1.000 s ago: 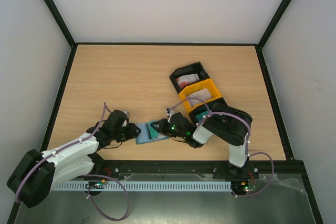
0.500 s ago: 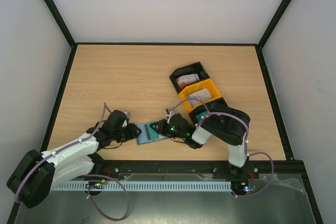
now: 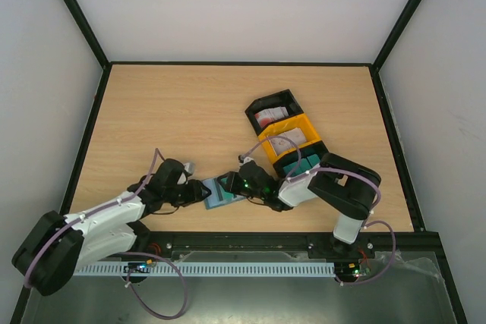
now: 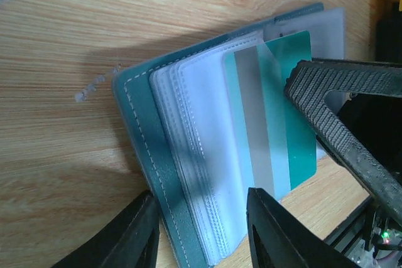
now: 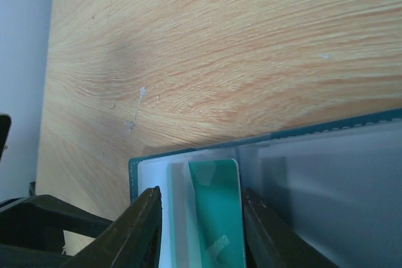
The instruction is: Put the credit cards into the card holder
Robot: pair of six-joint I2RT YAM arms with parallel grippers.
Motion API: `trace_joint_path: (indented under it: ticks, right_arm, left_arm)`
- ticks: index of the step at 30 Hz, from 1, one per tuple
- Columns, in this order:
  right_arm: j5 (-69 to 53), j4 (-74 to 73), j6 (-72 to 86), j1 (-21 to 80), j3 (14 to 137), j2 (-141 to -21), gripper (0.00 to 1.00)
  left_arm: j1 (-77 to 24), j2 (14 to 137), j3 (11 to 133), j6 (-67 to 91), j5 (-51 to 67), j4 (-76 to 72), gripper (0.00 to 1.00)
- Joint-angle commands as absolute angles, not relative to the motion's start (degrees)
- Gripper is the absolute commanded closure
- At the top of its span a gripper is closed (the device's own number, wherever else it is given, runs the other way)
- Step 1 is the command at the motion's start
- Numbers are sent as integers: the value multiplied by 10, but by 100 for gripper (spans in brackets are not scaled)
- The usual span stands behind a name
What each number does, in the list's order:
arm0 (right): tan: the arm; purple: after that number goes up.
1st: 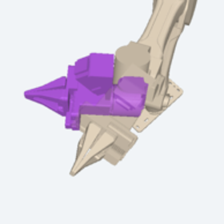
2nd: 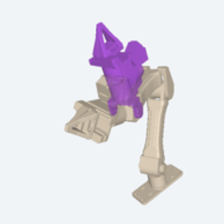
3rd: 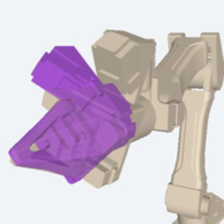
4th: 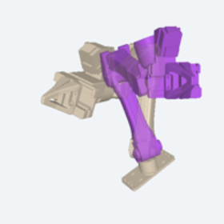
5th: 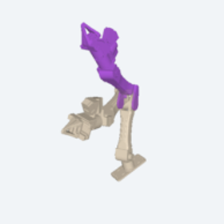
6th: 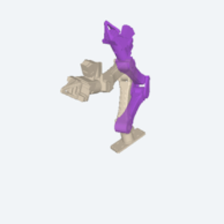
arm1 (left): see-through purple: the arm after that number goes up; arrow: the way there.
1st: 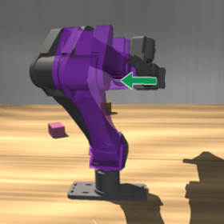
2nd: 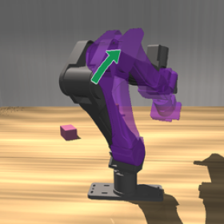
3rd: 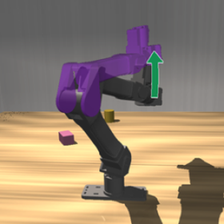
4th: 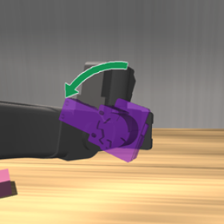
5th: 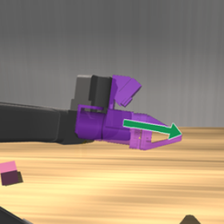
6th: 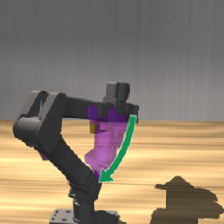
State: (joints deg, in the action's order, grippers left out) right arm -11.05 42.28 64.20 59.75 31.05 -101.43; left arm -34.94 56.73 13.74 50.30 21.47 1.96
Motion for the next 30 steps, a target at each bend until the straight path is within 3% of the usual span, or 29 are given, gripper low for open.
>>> trace_joint_path:
  ticks: [1, 16, 30]
  right_arm:
    - [-57, 296, 594, 622, 352, -1008, 64]
    - [67, 99, 540, 651, 433, -970, 49]
    - [49, -14, 508, 651, 516, -1030, 43]
  left_arm:
    - [-356, 594, 134, 489, 244, -8, 60]
    - [-367, 609, 143, 483, 195, 7, 60]
    - [-366, 634, 159, 475, 136, 11, 57]
